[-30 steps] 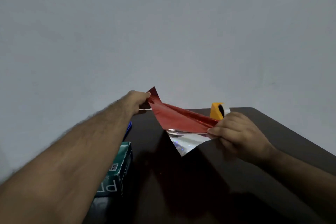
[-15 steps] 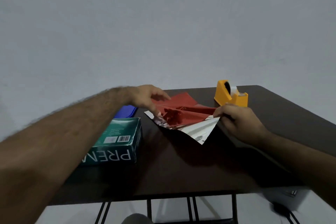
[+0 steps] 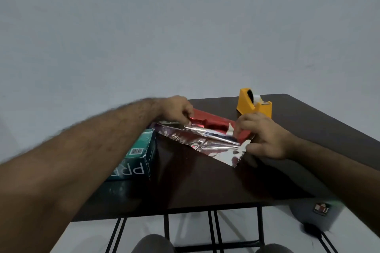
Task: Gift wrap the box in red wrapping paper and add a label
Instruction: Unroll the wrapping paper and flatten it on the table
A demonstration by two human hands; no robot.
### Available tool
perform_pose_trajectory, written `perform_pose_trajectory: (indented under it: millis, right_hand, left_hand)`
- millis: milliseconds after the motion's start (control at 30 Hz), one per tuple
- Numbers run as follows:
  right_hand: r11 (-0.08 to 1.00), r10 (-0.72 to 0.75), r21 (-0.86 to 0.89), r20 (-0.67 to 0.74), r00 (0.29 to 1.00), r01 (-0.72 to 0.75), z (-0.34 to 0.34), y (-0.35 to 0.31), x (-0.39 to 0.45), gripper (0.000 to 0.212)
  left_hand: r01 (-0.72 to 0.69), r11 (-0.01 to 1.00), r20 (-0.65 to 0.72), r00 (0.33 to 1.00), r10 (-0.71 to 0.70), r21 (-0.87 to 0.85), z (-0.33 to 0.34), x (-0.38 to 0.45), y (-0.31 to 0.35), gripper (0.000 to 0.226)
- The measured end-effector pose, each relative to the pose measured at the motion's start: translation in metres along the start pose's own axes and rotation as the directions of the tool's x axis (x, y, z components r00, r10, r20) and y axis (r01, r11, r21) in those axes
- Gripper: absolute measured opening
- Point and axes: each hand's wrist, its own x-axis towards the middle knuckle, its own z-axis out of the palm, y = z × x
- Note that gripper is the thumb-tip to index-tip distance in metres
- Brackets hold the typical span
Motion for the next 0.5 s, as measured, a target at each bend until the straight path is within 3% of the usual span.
perform_pose_trajectory:
  millis: [100,167,233,300,333,400,500]
  right_hand:
    - [0.939,-0.281,-0.271,-0.245,0.928,0.213,0.006,-0.020,0.007,0.017]
    - [0.889,-0.360,-0.364,-0.184,0.915,0.277,0.015,-0.037,0.017,0.025]
    - [0.938,-0.171,-0.296,0.059,0.984,0.181,0.026,-0.052,0.032,0.049]
    - [0.964,0.042,-0.264,0.266,0.963,0.031,0.036,-0.058,0.043,0.071]
    - [0.968,0.082,-0.250,0.315,0.946,-0.001,0.040,-0.058,0.047,0.075]
    - [0.971,0.065,-0.238,0.315,0.947,0.013,0.044,-0.055,0.050,0.077]
    - [0.984,0.009,-0.175,0.281,0.960,0.042,0.035,-0.048,0.048,0.063]
  left_hand:
    - [0.036,0.987,-0.144,0.988,-0.058,-0.155,-0.030,0.006,0.009,0.009]
    - [0.067,0.960,-0.224,0.966,-0.131,-0.271,-0.050,0.014,0.013,0.009]
    - [0.079,0.931,-0.250,0.952,-0.176,-0.356,-0.070,0.023,0.016,0.011]
    - [0.093,0.925,-0.291,0.933,-0.210,-0.369,-0.088,0.031,0.020,0.011]
    - [0.096,0.932,-0.331,0.918,-0.219,-0.351,-0.095,0.036,0.020,0.012]
    - [0.132,0.957,-0.406,0.884,-0.232,-0.260,-0.108,0.047,0.018,0.015]
    - [0.222,0.972,-0.470,0.852,-0.230,-0.073,-0.115,0.063,0.009,0.019]
